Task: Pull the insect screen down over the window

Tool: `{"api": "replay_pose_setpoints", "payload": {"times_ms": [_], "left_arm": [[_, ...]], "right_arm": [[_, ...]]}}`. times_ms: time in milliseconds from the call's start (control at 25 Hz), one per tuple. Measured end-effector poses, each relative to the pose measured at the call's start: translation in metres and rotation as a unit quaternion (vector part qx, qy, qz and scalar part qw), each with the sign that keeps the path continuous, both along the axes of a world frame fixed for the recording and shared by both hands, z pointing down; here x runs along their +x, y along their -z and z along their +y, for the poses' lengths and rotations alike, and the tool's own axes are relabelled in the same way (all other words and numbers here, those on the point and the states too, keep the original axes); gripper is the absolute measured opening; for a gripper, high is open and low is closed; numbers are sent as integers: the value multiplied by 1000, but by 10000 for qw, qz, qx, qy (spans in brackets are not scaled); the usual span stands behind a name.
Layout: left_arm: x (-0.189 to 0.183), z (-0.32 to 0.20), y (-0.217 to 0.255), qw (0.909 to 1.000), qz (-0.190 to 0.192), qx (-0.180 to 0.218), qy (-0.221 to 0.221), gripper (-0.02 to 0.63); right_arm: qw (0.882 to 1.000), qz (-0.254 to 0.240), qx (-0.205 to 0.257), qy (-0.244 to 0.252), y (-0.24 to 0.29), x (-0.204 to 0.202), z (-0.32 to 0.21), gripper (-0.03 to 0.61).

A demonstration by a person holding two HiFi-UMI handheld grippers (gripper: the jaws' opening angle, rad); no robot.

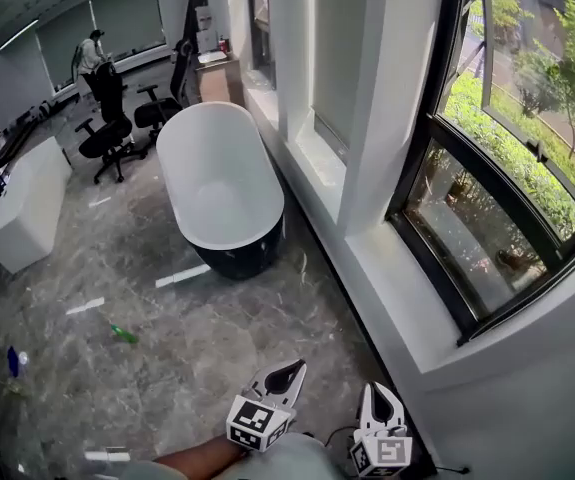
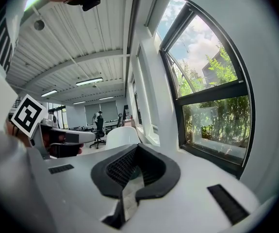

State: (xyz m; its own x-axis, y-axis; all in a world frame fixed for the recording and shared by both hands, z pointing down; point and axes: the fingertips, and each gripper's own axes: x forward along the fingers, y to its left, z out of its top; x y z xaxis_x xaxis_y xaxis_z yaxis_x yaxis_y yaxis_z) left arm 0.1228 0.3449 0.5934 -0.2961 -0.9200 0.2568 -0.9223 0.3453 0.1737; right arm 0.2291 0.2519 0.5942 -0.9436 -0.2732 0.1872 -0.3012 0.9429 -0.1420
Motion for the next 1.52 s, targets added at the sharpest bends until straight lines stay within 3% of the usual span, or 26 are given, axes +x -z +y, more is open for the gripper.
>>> {"api": "replay_pose_setpoints", "payload": {"times_ms": [320,720,1120,1520], "left_arm": [[-46,-79,7,9969,-132,89,-776,12],[-129,-149,22,9858,-66,358,-1638,12],[-188,-178,28,9751,-69,471,-2168,12],[-203,-220,24,9739,49,425,-2230,12]], "right_arm": [[9980,400,20,-498,-6,-35,-49,-3],[9895,481,309,-1328,18,-115,-98,-4],[9832,706,450,-1620,28,-177,-117,-3],[9826,715,365,-1676,23,-195,-163,-3]]}}
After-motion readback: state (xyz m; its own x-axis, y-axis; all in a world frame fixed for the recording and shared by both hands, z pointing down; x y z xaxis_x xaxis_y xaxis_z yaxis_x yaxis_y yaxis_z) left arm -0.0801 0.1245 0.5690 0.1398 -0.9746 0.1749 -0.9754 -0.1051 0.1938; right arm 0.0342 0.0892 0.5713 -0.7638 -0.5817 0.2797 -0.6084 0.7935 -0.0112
